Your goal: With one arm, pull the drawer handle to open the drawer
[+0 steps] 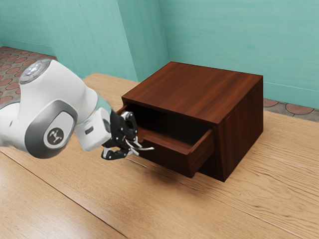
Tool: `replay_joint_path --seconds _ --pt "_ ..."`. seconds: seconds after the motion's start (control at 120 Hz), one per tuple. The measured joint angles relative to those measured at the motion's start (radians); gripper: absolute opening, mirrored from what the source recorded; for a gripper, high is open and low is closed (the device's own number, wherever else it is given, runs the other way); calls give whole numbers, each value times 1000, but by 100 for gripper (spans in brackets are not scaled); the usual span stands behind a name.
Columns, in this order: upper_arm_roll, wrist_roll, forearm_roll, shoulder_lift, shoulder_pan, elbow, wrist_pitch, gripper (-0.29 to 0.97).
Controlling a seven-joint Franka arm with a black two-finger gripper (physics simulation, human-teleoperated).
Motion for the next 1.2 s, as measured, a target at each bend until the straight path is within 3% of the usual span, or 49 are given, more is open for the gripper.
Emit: replay_joint_path --seconds 1.2 --pt "-8 -11 25 -260 18 -191 -53 -1"
